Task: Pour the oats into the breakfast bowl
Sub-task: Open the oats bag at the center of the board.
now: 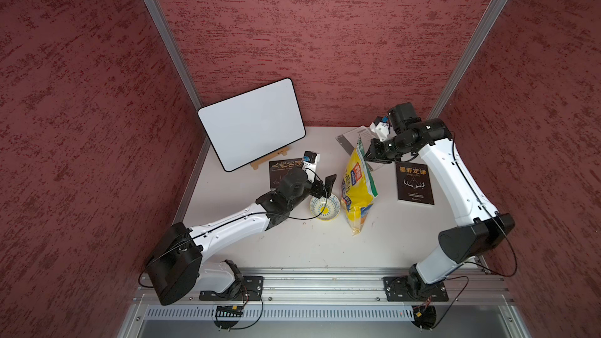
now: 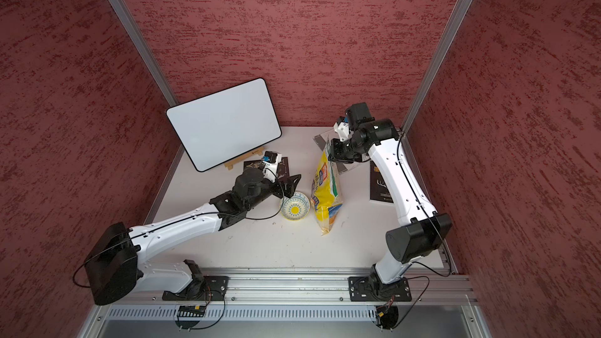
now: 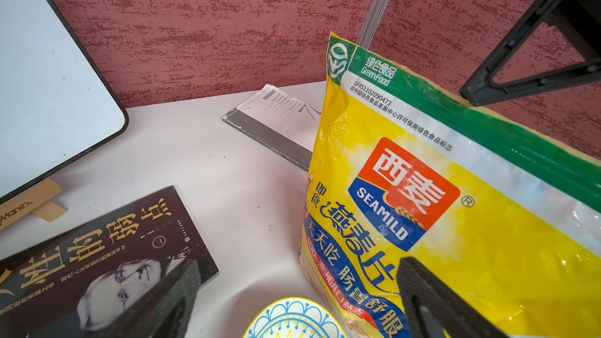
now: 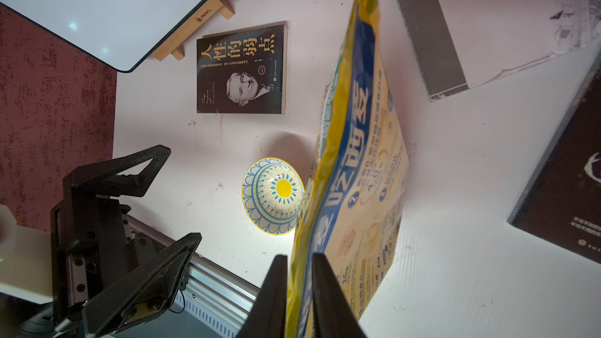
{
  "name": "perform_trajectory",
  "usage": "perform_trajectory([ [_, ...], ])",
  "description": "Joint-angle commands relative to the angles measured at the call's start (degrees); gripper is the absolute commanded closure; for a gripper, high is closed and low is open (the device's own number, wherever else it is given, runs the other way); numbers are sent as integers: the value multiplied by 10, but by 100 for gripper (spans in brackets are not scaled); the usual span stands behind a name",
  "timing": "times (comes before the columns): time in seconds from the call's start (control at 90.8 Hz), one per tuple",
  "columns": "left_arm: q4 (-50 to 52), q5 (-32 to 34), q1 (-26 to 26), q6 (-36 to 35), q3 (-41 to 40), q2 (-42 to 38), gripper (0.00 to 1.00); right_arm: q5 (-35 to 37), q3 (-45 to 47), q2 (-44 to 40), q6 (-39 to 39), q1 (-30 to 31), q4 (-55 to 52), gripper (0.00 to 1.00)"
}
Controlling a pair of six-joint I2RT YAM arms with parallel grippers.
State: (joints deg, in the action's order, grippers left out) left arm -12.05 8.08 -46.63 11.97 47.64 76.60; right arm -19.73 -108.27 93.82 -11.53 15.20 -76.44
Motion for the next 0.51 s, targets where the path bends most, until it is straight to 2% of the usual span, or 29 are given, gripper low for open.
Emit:
perform_trajectory([
  [0.0,-12,8,-5,-7,15,7,0,11,1,-9,1,-3,-2,84],
  [0.496,-12,6,-6,-7,18,12,0,20,10,-9,5,-3,-6,94],
])
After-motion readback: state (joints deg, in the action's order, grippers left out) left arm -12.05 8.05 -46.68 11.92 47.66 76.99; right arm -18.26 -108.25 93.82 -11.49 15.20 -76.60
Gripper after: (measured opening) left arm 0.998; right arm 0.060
